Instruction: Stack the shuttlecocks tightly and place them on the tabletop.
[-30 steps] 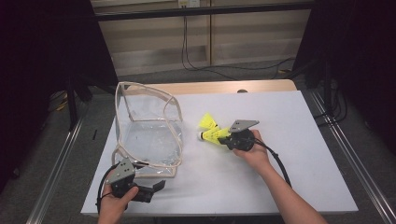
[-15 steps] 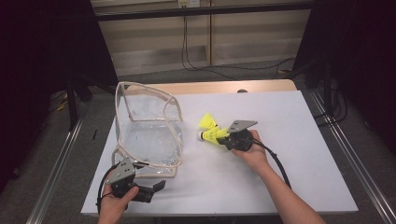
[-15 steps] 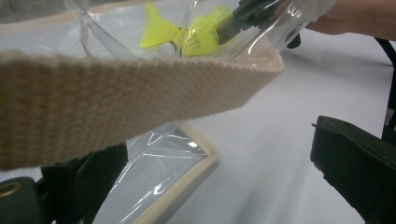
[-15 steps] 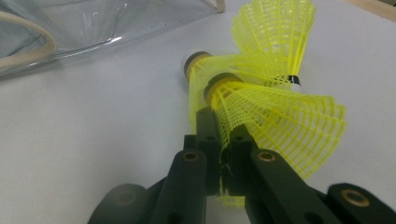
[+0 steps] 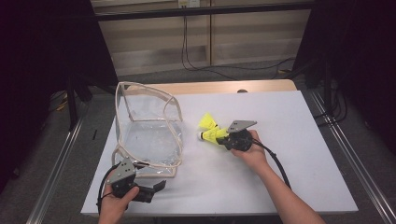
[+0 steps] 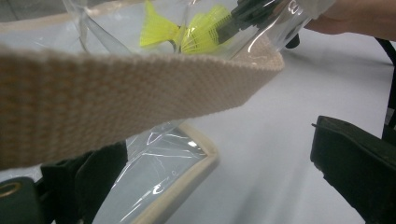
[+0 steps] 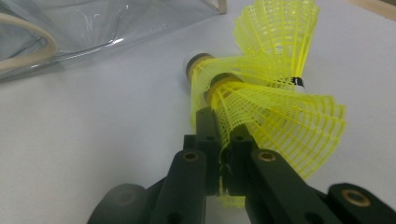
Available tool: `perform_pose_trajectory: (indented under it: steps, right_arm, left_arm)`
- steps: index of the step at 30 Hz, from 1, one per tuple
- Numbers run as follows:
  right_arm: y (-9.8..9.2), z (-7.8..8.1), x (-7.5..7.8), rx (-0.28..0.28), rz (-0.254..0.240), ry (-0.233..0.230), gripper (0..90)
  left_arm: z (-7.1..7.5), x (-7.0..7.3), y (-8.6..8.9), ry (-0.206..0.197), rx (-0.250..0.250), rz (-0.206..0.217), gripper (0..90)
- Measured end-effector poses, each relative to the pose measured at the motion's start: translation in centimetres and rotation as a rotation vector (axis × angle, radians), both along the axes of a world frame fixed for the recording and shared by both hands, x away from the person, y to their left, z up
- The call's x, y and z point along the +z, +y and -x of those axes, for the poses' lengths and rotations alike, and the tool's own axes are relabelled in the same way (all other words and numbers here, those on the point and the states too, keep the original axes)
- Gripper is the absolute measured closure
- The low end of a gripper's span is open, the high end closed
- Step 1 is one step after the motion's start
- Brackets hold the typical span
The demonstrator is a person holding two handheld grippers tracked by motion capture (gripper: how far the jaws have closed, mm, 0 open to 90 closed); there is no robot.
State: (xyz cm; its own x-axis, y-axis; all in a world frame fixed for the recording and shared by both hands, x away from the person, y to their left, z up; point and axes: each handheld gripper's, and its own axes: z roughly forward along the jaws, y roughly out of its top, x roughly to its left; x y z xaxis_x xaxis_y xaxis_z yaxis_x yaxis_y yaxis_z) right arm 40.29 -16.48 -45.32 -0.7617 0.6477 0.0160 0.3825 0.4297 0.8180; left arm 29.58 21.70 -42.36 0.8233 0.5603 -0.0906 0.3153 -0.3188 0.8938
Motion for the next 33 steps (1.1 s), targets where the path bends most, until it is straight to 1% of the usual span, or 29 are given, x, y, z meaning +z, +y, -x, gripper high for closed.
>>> perform_pose_trajectory:
  steps: [5,9,15,17,21,23,24,28,32,33]
  right_arm:
    - [0.1,0.0,-0.1,-0.006,0.000,0.004,85.1]
    - [0.1,0.1,-0.1,-0.017,0.000,0.009,80.5]
    - [0.0,0.2,-0.1,-0.013,0.006,0.012,78.0]
    - [0.0,0.3,0.0,-0.013,0.005,0.016,74.9]
    - [-0.2,0.5,0.1,-0.014,0.001,0.019,73.9]
    - [-0.2,0.6,0.2,-0.015,0.003,0.016,71.6]
    - [-0.3,0.6,0.3,-0.016,0.006,0.009,71.6]
    - [-0.7,0.9,0.6,-0.023,-0.001,0.007,71.2]
    - [-1.1,1.1,0.7,-0.028,-0.006,0.011,70.4]
    - [-1.2,1.2,0.7,-0.030,-0.009,0.014,69.1]
  left_arm:
    - [0.0,0.0,0.0,0.004,0.000,0.000,3.9]
    - [0.0,0.0,0.0,0.003,-0.001,0.000,3.9]
    - [0.0,0.0,0.0,0.003,0.000,0.000,3.9]
    - [0.0,0.0,0.0,0.000,-0.002,-0.003,3.9]
    - [0.0,0.0,0.1,0.002,0.001,-0.003,4.0]
    - [0.0,0.0,0.0,0.002,0.000,-0.002,4.0]
    - [0.0,0.0,0.0,0.000,0.001,-0.004,4.0]
    - [0.0,0.0,0.0,0.001,0.000,-0.003,4.0]
    - [0.0,0.0,0.0,-0.001,0.001,-0.004,4.0]
    - [0.0,0.0,0.0,-0.002,0.001,-0.006,4.0]
